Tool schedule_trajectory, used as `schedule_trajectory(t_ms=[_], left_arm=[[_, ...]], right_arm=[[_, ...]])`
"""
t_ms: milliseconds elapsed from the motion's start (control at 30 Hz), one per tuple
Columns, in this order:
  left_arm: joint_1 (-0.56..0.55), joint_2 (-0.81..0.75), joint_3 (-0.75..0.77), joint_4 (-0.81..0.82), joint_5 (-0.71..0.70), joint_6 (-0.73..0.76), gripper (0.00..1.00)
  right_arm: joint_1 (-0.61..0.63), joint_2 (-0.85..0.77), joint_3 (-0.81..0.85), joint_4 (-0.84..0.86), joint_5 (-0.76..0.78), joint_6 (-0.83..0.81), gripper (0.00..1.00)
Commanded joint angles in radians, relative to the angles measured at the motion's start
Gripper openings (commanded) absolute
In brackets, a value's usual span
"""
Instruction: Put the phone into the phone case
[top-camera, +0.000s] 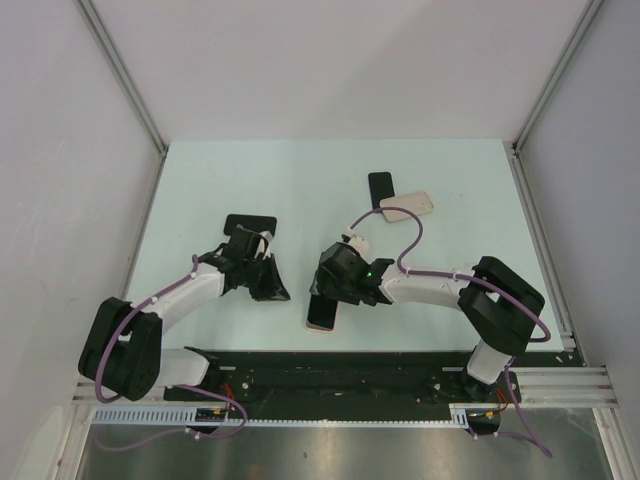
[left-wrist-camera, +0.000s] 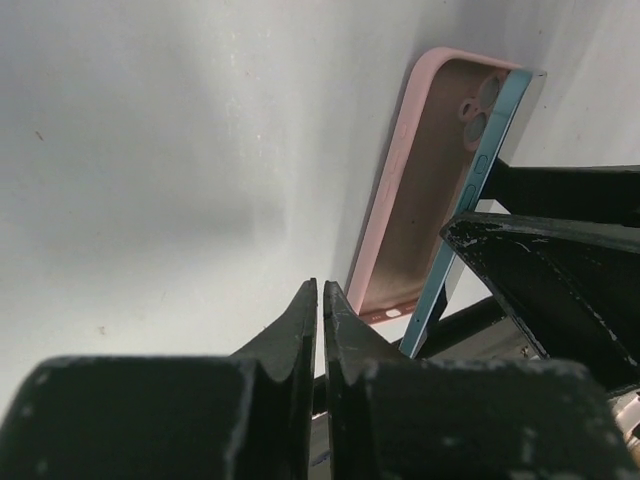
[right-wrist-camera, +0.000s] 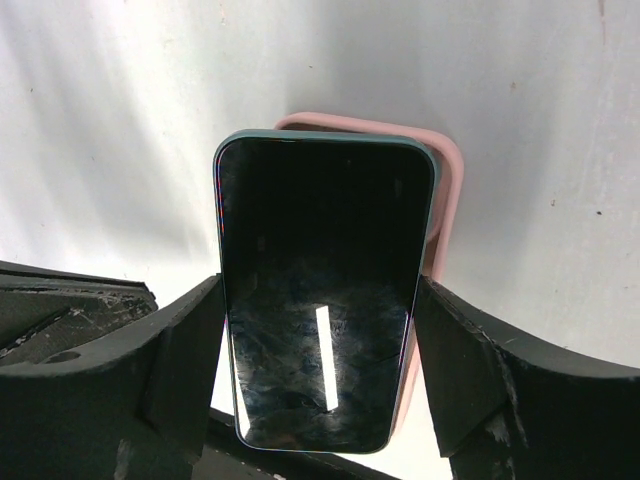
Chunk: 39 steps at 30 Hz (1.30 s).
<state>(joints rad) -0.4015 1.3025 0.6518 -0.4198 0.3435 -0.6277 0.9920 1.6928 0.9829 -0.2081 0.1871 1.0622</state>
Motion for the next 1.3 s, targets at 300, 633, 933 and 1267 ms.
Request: schedule_trajectory(t_ms=[300, 633, 933, 1267], left_arm=[[0.000, -0.034, 0.083, -0.051, -0.034, 0.023, 0.20], [-0.002, 0.084, 0.170, 0.018, 0.015, 0.013, 0.20], [-0.039, 0.264, 0.238, 0.049, 0.040, 0.019, 0.14], [-0.124, 0.350, 0.279, 0.068, 0.046, -0.001, 0.12]], right_arm=[[0.010, -0.042, 0.043, -0.043, 0.054, 0.035, 0.84], [-0.041, -0.093, 0.042, -0.089, 0.013, -0.099, 0.84], [-0.073, -0.081, -0.058, 0.029, -0.069, -0.148, 0.79], [-0.104, -0.088, -0.179, 0.168, -0.153, -0.156, 0.73]])
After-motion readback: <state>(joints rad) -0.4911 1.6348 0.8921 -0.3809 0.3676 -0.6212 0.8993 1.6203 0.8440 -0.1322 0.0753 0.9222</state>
